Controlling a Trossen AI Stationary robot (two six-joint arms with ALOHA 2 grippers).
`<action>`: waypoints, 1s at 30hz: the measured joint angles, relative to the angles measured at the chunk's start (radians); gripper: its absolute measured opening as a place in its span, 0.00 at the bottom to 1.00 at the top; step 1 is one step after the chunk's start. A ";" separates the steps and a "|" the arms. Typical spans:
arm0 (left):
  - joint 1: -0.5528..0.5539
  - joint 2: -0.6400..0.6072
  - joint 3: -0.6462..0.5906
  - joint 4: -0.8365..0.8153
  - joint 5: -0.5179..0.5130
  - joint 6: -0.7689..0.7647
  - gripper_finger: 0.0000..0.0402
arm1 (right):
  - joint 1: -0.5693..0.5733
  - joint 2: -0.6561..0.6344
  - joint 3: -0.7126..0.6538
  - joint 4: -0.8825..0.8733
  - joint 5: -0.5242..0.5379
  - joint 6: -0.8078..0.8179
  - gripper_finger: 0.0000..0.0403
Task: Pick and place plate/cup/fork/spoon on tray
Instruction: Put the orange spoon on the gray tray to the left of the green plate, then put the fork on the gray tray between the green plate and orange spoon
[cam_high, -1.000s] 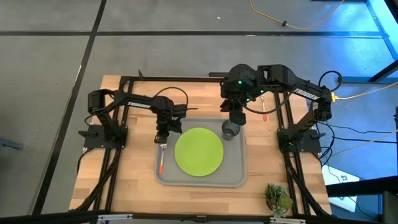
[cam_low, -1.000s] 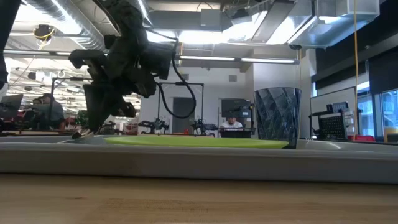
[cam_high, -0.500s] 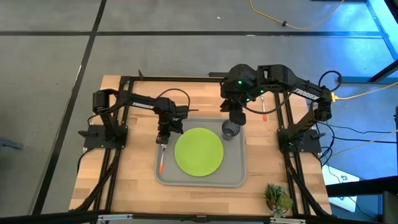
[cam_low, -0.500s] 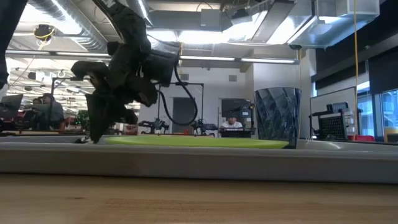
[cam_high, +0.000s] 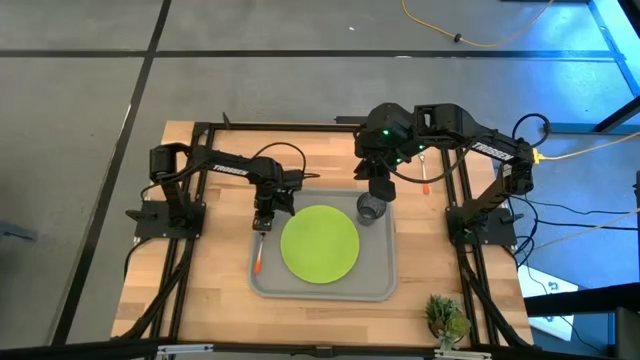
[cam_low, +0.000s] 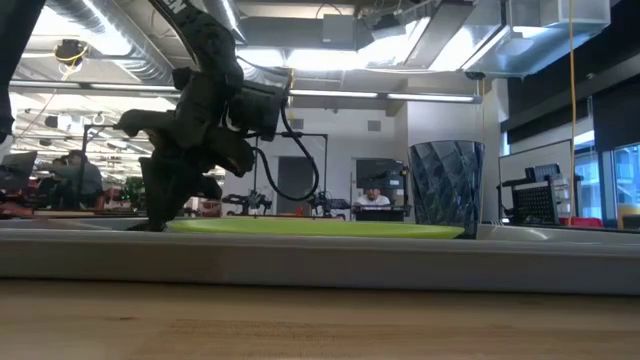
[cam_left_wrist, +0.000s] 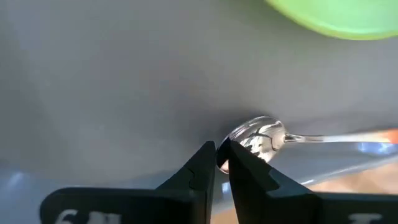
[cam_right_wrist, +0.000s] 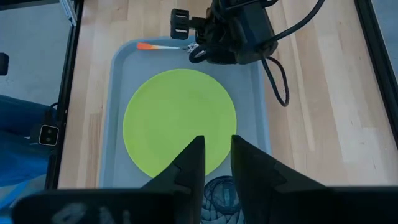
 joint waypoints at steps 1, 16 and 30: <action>0.000 0.000 0.000 0.000 -0.009 -0.020 0.11 | 0.000 0.000 0.000 0.000 0.000 0.000 0.19; -0.005 -0.038 0.000 -0.037 -0.003 -0.112 0.12 | 0.000 0.000 0.000 0.000 0.000 0.000 0.19; -0.005 -0.234 0.012 -0.070 0.001 -0.222 0.11 | -0.034 0.000 -0.001 -0.081 0.006 -0.052 0.19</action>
